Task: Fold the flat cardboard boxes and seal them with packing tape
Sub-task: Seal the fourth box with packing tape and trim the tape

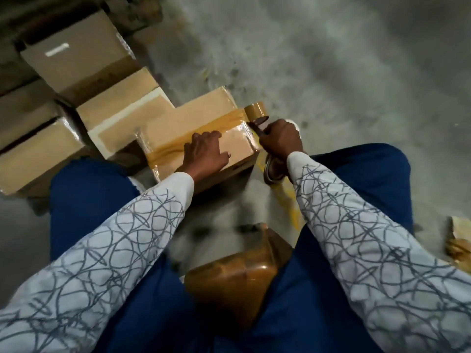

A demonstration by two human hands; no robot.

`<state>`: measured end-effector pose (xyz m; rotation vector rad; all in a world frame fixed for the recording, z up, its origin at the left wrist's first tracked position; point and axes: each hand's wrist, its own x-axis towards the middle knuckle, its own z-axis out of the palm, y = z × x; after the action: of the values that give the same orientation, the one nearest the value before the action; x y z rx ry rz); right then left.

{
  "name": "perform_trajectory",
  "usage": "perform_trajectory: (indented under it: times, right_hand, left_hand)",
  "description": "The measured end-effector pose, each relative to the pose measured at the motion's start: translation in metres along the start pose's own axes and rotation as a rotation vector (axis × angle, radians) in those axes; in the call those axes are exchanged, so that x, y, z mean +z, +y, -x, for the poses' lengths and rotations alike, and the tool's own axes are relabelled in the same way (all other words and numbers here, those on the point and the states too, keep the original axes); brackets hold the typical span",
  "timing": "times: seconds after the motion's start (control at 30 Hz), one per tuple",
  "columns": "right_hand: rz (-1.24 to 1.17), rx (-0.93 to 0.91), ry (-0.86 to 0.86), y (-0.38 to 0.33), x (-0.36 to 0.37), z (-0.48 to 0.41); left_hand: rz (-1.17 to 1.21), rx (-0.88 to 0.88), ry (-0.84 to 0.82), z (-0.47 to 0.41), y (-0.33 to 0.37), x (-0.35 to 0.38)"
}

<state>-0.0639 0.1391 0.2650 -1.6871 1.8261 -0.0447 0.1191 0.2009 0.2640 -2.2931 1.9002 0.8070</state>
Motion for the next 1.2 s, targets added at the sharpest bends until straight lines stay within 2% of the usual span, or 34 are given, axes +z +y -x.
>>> perform_trajectory:
  times: [0.07, 0.17, 0.23, 0.3, 0.4, 0.5, 0.57, 0.73, 0.83, 0.97, 1.2]
  right_hand:
    - [-0.151, 0.135, 0.047, 0.003, 0.006, -0.01]
    - [-0.289, 0.27, 0.102, 0.008, 0.022, -0.029]
    - [-0.37, 0.307, 0.111, 0.009, 0.035, -0.036]
    - [-0.396, 0.313, 0.127, 0.01, 0.044, -0.044]
    - [-0.373, 0.285, 0.144, 0.011, 0.051, -0.046]
    - [-0.325, 0.282, 0.135, 0.014, 0.053, -0.051]
    - [-0.276, 0.244, 0.134, 0.014, 0.052, -0.053]
    - [-0.254, 0.125, 0.13, 0.009, 0.043, -0.072]
    - [-0.173, 0.044, 0.133, 0.006, 0.049, -0.077]
    - [-0.213, 0.034, 0.246, 0.005, 0.06, -0.065]
    - [-0.094, -0.05, 0.286, -0.001, 0.069, -0.065]
  left_hand:
    - [0.011, 0.043, -0.017, -0.018, 0.008, 0.008]
    - [0.11, 0.124, 0.097, -0.068, 0.02, 0.0]
    - [0.191, 0.144, 0.156, -0.11, 0.026, -0.013]
    - [0.172, 0.175, 0.131, -0.156, 0.036, -0.02]
    - [0.094, 0.23, -0.081, -0.207, 0.048, -0.023]
    - [0.105, 0.179, -0.432, -0.234, 0.058, -0.021]
    - [0.115, 0.135, -0.575, -0.244, 0.062, -0.019]
    - [0.306, 0.091, -0.479, -0.25, 0.063, -0.015]
    - [0.34, 0.063, -0.515, -0.249, 0.061, -0.014]
    - [0.41, 0.034, -0.48, -0.25, 0.051, -0.011]
    - [0.431, 0.049, -0.464, -0.242, 0.053, -0.007]
